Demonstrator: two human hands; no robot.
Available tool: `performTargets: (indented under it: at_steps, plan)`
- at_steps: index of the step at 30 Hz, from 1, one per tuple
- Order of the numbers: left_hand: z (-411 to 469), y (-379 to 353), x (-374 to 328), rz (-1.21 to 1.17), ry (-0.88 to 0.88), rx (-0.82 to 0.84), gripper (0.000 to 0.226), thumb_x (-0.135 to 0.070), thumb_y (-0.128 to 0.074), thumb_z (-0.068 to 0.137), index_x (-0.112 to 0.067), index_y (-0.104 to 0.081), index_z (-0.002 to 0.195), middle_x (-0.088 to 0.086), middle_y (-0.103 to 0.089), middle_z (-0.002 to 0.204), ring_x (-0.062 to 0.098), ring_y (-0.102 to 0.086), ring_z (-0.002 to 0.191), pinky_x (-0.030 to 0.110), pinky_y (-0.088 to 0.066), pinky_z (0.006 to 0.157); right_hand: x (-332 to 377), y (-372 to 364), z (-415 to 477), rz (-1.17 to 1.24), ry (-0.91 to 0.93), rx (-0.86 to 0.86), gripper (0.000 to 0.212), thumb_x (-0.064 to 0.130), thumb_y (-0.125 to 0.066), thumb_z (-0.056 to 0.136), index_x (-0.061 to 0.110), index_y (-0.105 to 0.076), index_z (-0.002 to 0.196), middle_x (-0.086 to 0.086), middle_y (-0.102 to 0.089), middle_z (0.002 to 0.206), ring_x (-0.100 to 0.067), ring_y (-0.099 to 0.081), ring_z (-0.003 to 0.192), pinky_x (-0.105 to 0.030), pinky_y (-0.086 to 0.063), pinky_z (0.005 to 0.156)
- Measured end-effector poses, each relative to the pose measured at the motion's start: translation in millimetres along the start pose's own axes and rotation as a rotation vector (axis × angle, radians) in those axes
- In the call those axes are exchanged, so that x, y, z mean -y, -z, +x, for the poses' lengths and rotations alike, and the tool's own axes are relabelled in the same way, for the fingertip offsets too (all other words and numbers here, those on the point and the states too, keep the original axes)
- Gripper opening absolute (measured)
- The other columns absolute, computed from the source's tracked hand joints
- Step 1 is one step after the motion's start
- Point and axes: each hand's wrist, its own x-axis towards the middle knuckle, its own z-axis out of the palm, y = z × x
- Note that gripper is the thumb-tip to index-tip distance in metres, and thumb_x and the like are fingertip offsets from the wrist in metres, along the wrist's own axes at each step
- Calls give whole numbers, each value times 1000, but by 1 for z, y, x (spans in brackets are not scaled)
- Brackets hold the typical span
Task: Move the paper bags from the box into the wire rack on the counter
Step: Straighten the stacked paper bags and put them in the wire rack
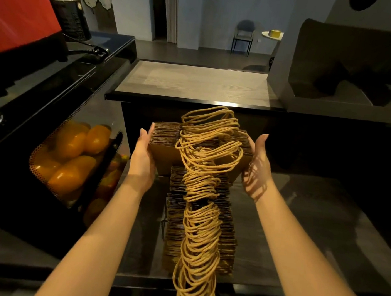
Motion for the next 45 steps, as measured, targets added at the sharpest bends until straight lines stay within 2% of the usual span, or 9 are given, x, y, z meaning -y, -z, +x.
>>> performTargets:
  at_steps: [3, 6, 12, 15, 18, 23, 34, 40, 45]
  plan:
    - [-2, 3, 2, 18, 22, 0, 57, -51, -15, 101, -25, -28, 150, -3, -48, 142, 7, -52, 123, 16, -49, 80, -2, 6, 1, -7, -6, -54, 87, 72, -26, 82, 18, -32, 150, -6, -47, 147, -24, -47, 132, -46, -40, 109]
    - [-9, -1, 6, 96, 43, 15, 56, -50, -16, 101, -23, -34, 147, -11, -59, 121, -7, -61, 94, 9, -50, 65, -11, 1, -4, 12, -6, 17, 72, 61, -23, 95, 12, -42, 144, -8, -64, 125, -20, -65, 111, -34, -57, 84]
    - [-36, 11, 9, 71, 36, -72, 59, -53, -11, 100, -27, -18, 152, -14, -28, 154, 3, -25, 140, 26, -17, 115, -17, 21, -22, -83, -47, -199, 83, 78, -27, 83, 32, -24, 152, 7, -21, 160, -19, -18, 147, -45, -12, 120]
    - [-81, 15, 43, 64, 127, -48, 59, -59, -19, 95, -33, -29, 148, -22, -38, 143, 0, -33, 134, 22, -25, 106, -60, 43, -49, -224, -98, -215, 71, 72, -23, 90, 34, -30, 150, 8, -26, 158, -16, -22, 146, -37, -16, 116]
    - [-112, 11, 62, -6, 215, 34, 65, -65, -28, 88, -36, -34, 146, -11, -43, 147, 11, -39, 135, 41, -26, 115, -97, 37, -83, -84, -158, 25, 69, 69, -31, 90, 32, -38, 147, 1, -42, 151, -22, -37, 140, -44, -24, 116]
    - [-126, -6, 62, -128, 265, 34, 63, -56, -33, 84, -35, -40, 142, -7, -54, 137, 14, -54, 120, 34, -44, 91, -105, 17, -100, 167, -207, 55, 59, 56, -28, 97, 23, -39, 146, -14, -51, 142, -34, -48, 131, -55, -35, 110]
    - [-130, -4, 61, -83, 290, 32, 60, -64, -39, 83, -40, -47, 138, -5, -53, 140, 21, -48, 130, 53, -28, 112, -105, 10, -99, 170, -231, 14, 58, 55, -27, 97, 27, -39, 146, -7, -54, 140, -29, -52, 128, -47, -45, 102]
    - [-124, -4, 59, -120, 235, 58, 59, -56, -25, 93, -31, -37, 145, -7, -53, 138, 8, -59, 114, 31, -47, 85, -88, 15, -98, 36, -103, 78, 56, 54, -20, 100, 29, -31, 150, -2, -51, 144, -23, -49, 132, -47, -37, 110]
    - [-120, -9, 52, -49, 183, 116, 65, -59, -27, 89, -33, -28, 149, -10, -46, 145, 8, -50, 126, 29, -42, 95, -83, 11, -89, -79, -58, 102, 60, 56, -22, 98, 31, -23, 153, 5, -44, 149, -16, -44, 136, -44, -31, 115]
